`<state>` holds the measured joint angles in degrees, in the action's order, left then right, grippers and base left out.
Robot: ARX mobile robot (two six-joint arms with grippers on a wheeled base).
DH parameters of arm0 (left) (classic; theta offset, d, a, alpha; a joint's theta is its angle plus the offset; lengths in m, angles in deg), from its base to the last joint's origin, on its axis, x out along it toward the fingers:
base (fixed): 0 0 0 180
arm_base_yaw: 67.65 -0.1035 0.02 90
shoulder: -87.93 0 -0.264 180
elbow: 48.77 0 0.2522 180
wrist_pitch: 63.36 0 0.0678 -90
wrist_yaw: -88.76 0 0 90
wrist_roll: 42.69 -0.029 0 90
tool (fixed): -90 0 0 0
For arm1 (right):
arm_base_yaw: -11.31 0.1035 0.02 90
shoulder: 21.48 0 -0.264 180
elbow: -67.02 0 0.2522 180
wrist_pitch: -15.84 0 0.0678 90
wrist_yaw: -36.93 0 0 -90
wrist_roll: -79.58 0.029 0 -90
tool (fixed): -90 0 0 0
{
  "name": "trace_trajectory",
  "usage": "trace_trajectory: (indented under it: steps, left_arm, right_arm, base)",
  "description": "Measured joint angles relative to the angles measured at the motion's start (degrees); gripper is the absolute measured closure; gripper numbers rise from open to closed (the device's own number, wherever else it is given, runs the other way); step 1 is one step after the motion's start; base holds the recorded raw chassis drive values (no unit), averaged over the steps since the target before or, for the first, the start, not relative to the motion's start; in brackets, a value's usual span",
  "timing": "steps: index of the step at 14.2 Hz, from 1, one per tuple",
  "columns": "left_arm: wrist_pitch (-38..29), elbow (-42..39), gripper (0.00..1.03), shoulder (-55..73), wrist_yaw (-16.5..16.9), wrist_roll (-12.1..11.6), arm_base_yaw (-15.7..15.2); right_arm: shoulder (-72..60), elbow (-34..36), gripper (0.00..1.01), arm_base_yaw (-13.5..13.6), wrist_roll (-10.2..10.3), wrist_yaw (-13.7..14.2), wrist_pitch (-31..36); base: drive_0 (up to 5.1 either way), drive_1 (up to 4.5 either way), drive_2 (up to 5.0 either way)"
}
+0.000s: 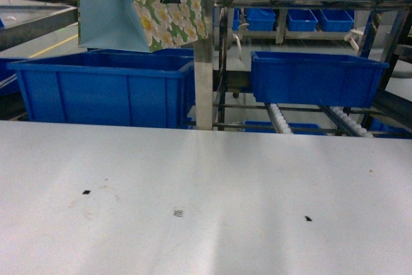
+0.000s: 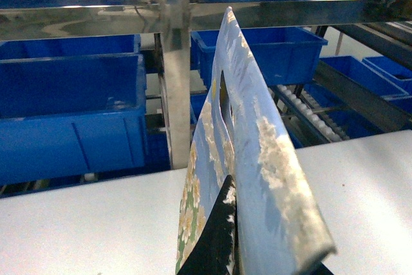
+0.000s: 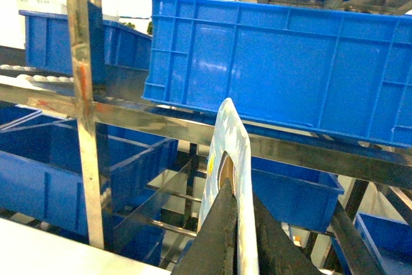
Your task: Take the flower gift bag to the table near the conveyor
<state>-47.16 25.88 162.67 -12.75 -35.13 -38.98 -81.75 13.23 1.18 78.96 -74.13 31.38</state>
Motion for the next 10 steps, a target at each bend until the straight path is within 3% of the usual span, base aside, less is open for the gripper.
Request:
trace_trajectory:
  steps: [6, 9, 10]
  left_arm:
    - [0.0, 0.02, 1.01, -0.15, -0.13, 0.0, 0.02]
    - [-0.31, 0.02, 1.01, -0.15, 0.17, 0.0, 0.44]
    - [-0.2, 0.02, 1.01, -0.13, 0.24, 0.0, 0.52]
  right_arm:
    - [0.11, 0.0, 0.99, 0.0, 0.0, -0.17, 0.11]
    - [0.11, 0.0, 0.99, -0.07, 0.0, 0.04, 0.07]
    - [0.09, 0.0, 0.99, -0.07, 0.0, 0.22, -0.07]
  base:
    - [0.0, 0.0, 0.0]
    - [-4.5, 4.16, 0.5]
    - [0.0, 0.0, 0.0]
